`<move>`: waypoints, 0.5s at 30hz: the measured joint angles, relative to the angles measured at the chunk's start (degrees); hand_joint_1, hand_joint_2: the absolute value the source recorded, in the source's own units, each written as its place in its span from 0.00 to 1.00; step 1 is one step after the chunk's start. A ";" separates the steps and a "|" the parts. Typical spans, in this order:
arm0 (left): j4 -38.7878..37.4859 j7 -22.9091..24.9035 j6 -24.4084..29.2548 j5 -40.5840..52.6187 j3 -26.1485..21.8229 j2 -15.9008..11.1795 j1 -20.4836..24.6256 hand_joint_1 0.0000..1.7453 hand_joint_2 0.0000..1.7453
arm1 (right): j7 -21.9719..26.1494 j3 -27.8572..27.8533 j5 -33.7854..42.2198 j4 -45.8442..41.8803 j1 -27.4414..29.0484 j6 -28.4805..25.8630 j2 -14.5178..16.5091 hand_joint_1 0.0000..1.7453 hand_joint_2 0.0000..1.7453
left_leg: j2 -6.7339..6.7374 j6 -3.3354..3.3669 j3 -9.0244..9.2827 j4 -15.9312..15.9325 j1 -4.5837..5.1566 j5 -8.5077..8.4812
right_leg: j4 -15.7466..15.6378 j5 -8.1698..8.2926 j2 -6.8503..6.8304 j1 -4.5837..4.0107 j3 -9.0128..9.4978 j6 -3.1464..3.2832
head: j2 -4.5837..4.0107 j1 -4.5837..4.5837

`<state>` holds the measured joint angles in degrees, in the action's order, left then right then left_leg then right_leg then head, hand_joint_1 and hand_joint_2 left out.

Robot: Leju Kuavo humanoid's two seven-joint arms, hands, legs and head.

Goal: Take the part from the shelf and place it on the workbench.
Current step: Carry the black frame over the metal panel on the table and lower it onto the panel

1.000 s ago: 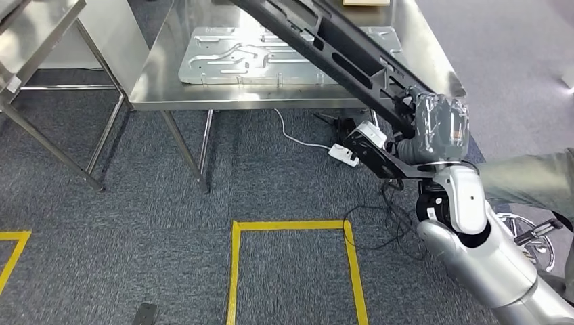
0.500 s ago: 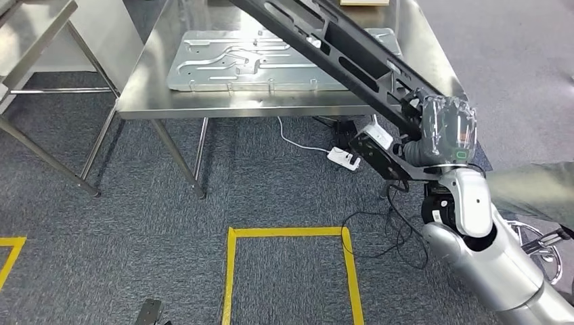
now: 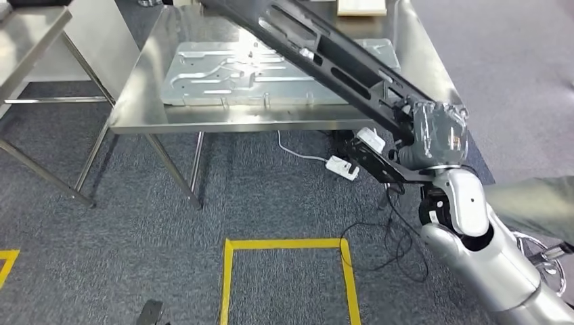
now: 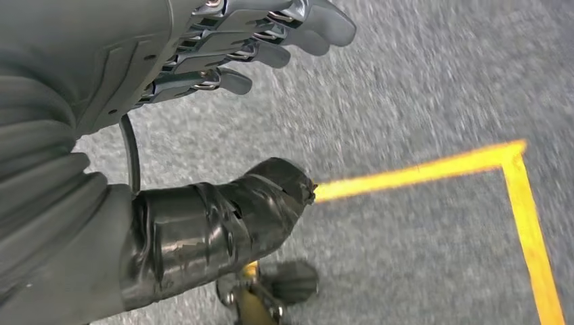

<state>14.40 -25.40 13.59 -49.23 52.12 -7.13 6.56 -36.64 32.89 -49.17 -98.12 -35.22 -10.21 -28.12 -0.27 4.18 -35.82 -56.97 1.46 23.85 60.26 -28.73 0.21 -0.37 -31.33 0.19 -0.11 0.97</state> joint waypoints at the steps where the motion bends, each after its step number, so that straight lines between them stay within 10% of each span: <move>1: 0.00 0.06 0.01 0.03 0.03 0.04 0.03 0.00 1.00 | 0.09 0.00 0.08 0.22 -0.13 0.13 -0.04 1.00 1.00 | 0.01 0.04 1.00 0.67 -0.21 0.06 | 1.07 -0.67 -0.11 -0.12 -0.46 -0.18 | 0.00 -0.08; 6: 0.00 0.51 -0.01 0.39 0.32 0.12 0.41 0.00 1.00 | 0.67 0.01 0.81 1.33 -0.55 1.36 -0.20 1.00 1.00 | -0.11 -0.58 3.30 1.11 -0.89 1.47 | 13.92 -4.69 -0.23 0.98 -9.35 -1.79 | 0.00 -0.41; 10: 0.00 0.73 -0.03 0.64 0.64 0.15 0.38 0.00 1.00 | 1.09 0.09 0.90 2.59 -0.53 2.49 -0.31 1.00 1.00 | -0.40 -2.42 4.68 -0.81 -2.18 4.19 | 4.01 3.25 -0.13 2.28 -7.61 -3.78 | 0.00 -0.55; 15: 0.04 1.05 -0.01 1.03 0.96 0.13 0.63 0.00 1.00 | 1.37 0.68 0.26 3.32 -1.33 5.48 -0.43 1.00 1.00 | -0.40 -4.44 4.01 -2.99 -2.23 6.50 | 1.91 3.46 0.04 2.05 -7.03 -0.96 | 0.01 -0.39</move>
<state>14.44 -24.35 13.58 -48.19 53.08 -7.00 7.19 -35.27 33.57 -48.91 -94.80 -36.56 -4.73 -28.56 -0.67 -0.26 -31.81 -59.96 -0.78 30.35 62.17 -25.28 0.25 1.68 -38.36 -0.76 -0.10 0.59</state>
